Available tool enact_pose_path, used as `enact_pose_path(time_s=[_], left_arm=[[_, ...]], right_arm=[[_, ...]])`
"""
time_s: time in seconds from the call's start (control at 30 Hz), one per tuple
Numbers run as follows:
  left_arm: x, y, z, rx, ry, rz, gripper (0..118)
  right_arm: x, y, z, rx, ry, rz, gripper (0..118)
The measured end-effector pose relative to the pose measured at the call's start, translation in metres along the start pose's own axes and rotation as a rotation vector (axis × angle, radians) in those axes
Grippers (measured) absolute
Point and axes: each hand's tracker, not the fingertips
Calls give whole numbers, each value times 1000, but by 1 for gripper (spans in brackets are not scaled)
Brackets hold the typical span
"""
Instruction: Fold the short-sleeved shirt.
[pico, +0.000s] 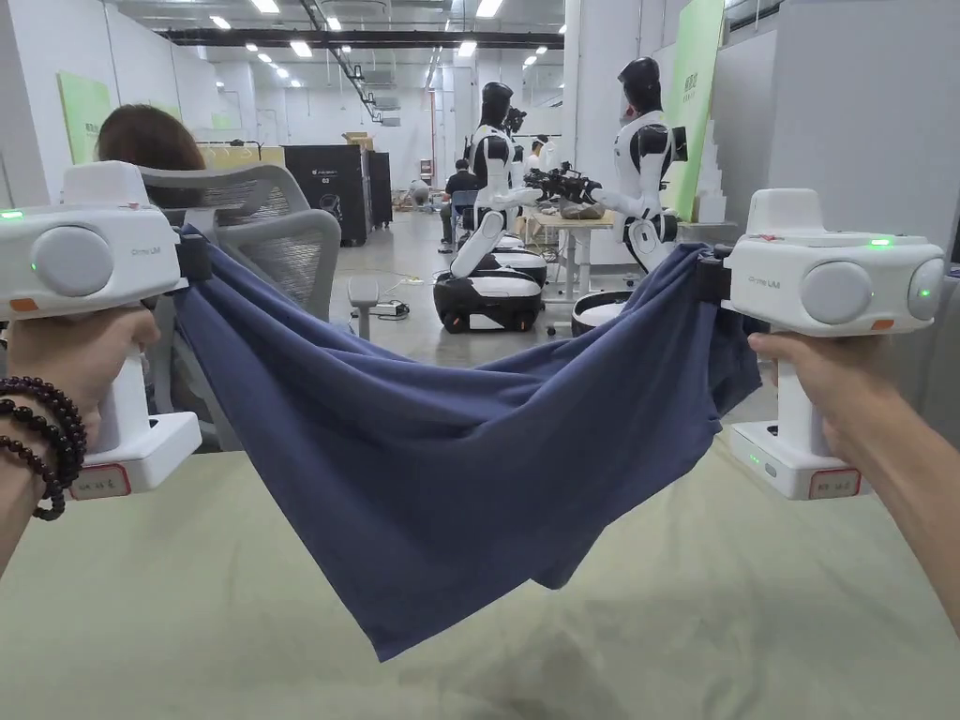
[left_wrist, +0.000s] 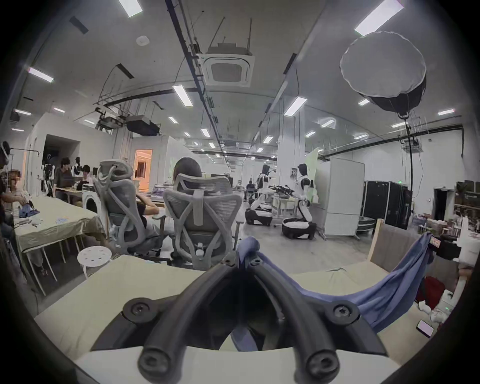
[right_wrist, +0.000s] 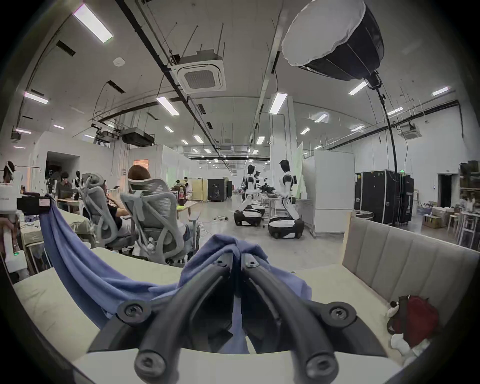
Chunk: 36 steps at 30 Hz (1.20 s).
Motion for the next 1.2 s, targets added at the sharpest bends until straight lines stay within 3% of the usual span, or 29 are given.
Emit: enact_pose_path(time_s=[0.5, 0.7, 0.8, 1.2], left_arm=[[7, -118, -8, -180, -21, -26, 1], [-5, -127, 39, -171, -47, -13, 1], [-12, -142, 80, -183, -68, -14, 1], [-31, -260, 245, -364, -110, -88, 1]], right_arm=[[8, -123, -18, -191, 14, -21, 5], [15, -129, 30, -168, 36, -13, 5], [12, -142, 80, -185, 42, 68, 5], [6, -247, 245, -356, 70, 117, 5]])
